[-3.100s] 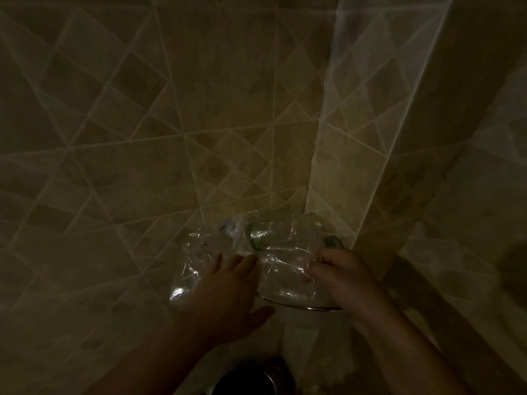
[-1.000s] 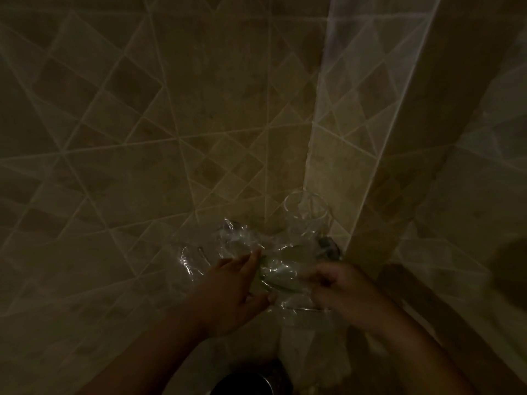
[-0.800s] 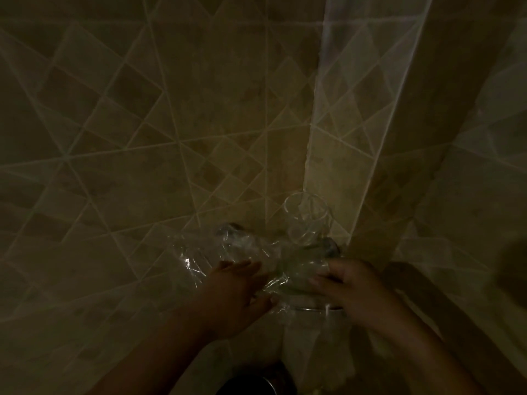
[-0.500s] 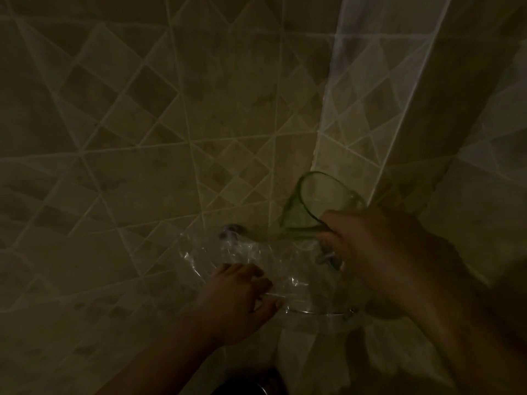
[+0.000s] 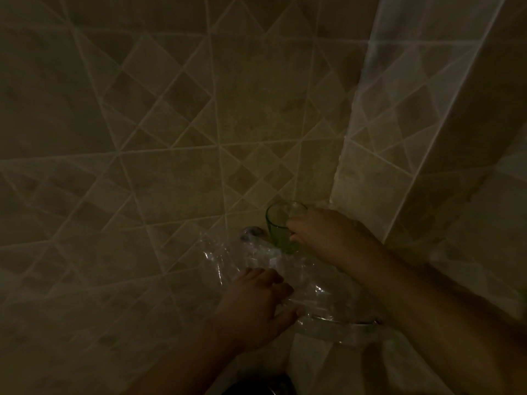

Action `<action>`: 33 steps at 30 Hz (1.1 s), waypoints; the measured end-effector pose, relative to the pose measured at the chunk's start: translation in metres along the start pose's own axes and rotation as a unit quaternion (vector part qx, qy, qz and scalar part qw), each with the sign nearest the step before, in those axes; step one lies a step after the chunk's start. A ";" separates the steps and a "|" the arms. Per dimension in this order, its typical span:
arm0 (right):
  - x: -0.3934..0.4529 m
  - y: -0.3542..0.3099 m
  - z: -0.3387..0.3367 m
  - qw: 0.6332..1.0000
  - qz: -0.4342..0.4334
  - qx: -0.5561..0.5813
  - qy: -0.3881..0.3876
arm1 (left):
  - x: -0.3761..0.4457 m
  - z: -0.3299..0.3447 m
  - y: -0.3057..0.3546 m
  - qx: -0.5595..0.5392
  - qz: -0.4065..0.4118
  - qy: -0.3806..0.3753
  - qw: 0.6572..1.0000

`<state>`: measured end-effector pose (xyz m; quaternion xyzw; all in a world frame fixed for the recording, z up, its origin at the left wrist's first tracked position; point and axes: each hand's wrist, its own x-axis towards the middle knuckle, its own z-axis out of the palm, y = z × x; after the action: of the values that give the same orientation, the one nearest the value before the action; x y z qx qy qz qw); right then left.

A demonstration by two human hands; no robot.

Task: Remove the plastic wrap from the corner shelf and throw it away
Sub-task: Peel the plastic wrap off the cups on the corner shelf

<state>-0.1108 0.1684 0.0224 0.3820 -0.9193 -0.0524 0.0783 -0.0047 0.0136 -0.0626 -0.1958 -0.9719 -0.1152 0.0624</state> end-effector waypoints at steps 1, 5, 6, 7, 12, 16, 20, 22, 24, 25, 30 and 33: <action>0.000 0.000 0.001 1.000 0.000 -0.003 -0.001 | 0.000 0.000 0.000 0.000 -0.001 -0.001 1.000; 0.000 -0.002 0.004 0.999 0.013 -0.033 -0.011 | 0.000 -0.003 0.000 -0.001 0.002 -0.010 1.000; -0.001 -0.004 0.005 0.999 0.018 -0.046 -0.009 | 0.001 -0.003 -0.001 -0.001 0.004 -0.012 1.000; -0.002 -0.007 0.006 0.998 0.024 -0.056 -0.002 | 0.001 -0.003 -0.001 -0.004 0.006 -0.013 1.000; -0.021 -0.013 0.012 0.992 0.094 -0.012 0.078 | -0.003 -0.002 0.000 -0.009 0.009 -0.004 1.000; -0.043 -0.014 0.010 0.981 0.133 0.041 0.134 | -0.005 -0.005 0.002 -0.009 0.018 0.008 1.000; -0.085 -0.026 0.022 0.928 0.210 0.247 0.183 | -0.009 -0.016 0.000 -0.097 0.017 0.056 0.994; -0.106 -0.035 0.035 0.916 0.246 0.295 0.115 | -0.001 -0.025 -0.009 -0.106 -0.002 0.093 0.990; -0.119 -0.045 0.047 0.927 0.252 0.277 0.019 | 0.009 -0.031 -0.019 -0.067 -0.030 0.087 0.993; -0.122 -0.048 0.051 0.934 0.247 0.257 -0.010 | 0.013 -0.032 -0.022 -0.038 -0.043 0.066 0.996; -0.126 -0.047 0.053 0.916 0.256 0.304 0.057 | 0.013 -0.026 -0.023 0.039 -0.087 0.017 0.995; -0.132 -0.044 0.060 0.880 0.271 0.373 0.111 | 0.011 -0.029 -0.024 0.043 -0.102 0.029 0.993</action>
<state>0.0006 0.2332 -0.0571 0.1220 -0.9238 0.3605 0.0422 -0.0218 -0.0107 -0.0376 -0.0890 -0.9887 -0.0847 0.0863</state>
